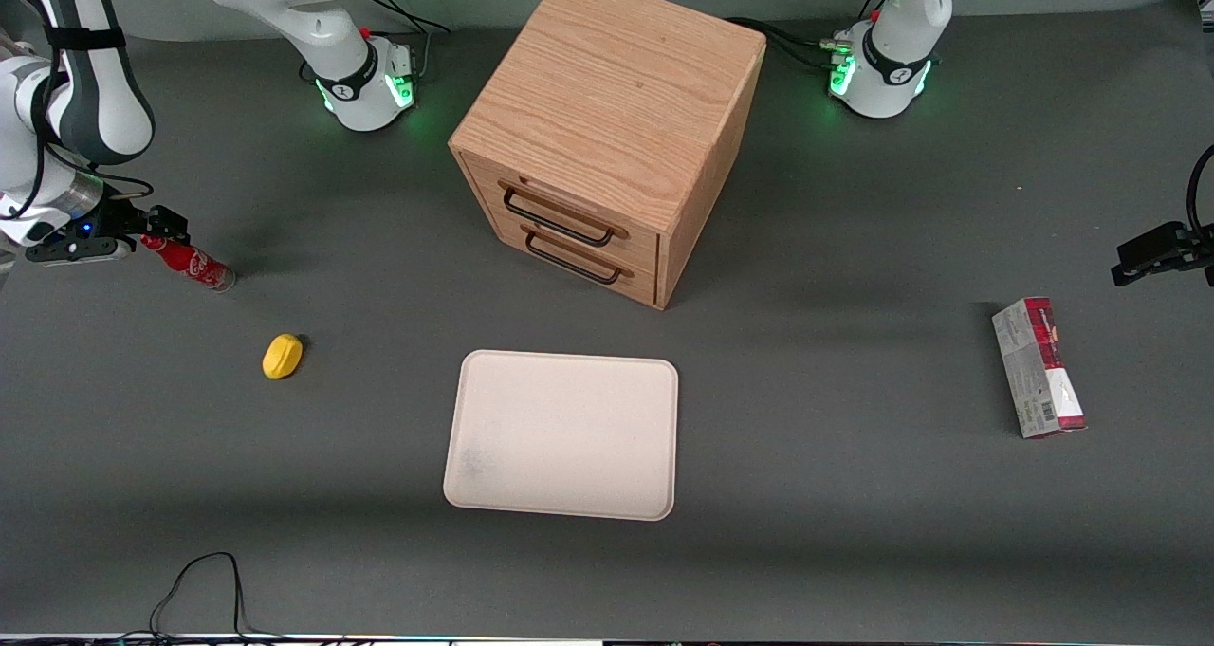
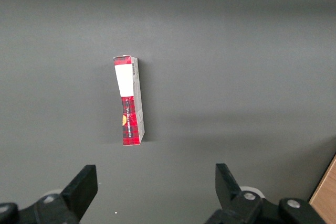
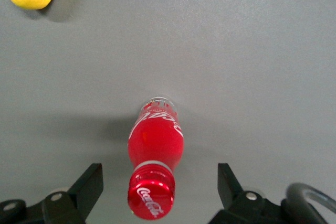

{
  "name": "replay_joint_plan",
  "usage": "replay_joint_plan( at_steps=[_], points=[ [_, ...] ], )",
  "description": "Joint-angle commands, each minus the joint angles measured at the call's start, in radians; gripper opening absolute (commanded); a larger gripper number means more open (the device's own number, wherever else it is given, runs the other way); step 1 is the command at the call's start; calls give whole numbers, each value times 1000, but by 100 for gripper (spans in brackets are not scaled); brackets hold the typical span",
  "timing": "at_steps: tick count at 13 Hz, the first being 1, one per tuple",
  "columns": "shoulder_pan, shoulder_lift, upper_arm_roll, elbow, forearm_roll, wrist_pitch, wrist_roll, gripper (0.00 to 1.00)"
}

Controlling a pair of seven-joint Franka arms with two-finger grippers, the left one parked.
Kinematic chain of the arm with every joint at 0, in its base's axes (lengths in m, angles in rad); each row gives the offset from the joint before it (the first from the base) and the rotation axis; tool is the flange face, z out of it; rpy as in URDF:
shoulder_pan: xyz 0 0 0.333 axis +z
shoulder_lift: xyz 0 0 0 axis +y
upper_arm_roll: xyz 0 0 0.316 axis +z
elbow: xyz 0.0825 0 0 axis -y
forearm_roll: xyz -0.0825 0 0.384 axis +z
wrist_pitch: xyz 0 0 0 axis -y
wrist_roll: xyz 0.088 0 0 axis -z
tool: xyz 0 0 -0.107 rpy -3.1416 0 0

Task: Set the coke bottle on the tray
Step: 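Close the right gripper around the bottle's cap end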

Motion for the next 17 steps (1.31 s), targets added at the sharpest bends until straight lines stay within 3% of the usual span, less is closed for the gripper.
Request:
replay_joint_plan(
  at_steps=[1,2,3,4,13,15,17],
  points=[
    [9,4,-9,2,17,13,12,90],
    [9,4,-9,2,17,13,12,62],
    [9,3,-9,0,17,13,12,19],
    [9,1,-9,0,17,12,11,0],
    [9,-8,0,5,17,-8,14,0],
    [10,-25,22,44,17,-86,32,0],
    [9,-23,98,162,17,-262,91,0]
  ],
)
